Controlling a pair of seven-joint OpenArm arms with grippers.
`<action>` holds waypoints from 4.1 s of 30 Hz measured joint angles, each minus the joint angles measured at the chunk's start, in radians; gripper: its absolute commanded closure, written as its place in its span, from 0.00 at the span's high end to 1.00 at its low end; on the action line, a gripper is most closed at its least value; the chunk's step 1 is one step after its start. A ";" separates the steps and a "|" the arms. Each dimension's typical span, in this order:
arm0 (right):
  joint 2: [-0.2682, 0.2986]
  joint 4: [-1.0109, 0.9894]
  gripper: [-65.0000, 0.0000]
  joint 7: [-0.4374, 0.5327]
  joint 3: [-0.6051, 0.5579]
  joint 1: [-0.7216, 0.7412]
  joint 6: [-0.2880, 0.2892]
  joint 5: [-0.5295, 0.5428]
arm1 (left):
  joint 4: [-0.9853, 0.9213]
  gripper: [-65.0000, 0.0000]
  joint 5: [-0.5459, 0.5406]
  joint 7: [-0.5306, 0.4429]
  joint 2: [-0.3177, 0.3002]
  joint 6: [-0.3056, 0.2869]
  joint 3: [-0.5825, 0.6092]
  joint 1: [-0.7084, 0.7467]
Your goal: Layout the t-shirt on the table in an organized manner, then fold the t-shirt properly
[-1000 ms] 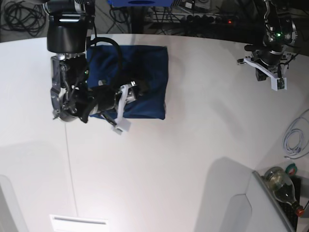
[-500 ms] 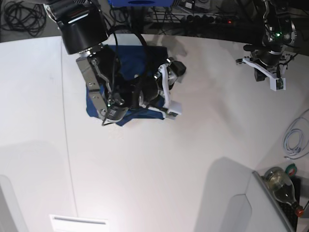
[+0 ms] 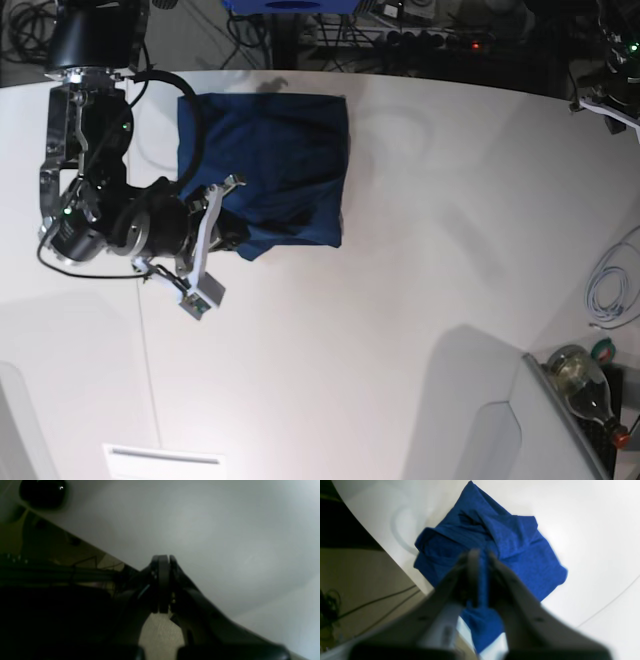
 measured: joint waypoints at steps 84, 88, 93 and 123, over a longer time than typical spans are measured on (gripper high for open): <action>0.131 0.028 0.66 0.299 -0.788 -0.015 -0.378 -0.260 | -0.010 0.00 0.001 -0.004 0.044 -0.046 0.113 -0.033; 0.070 -0.106 0.58 0.314 -0.851 0.026 -0.377 -0.293 | -0.011 0.00 -0.002 -0.004 0.046 -0.060 0.116 -0.026; 0.020 -0.248 0.50 0.378 -0.872 0.063 -0.378 -0.310 | -0.012 0.00 0.001 -0.003 0.047 -0.056 0.057 -0.013; 0.082 -0.259 0.32 0.444 -0.875 0.034 -0.525 -0.308 | -0.053 0.00 0.000 -0.004 0.044 -0.056 0.018 -0.006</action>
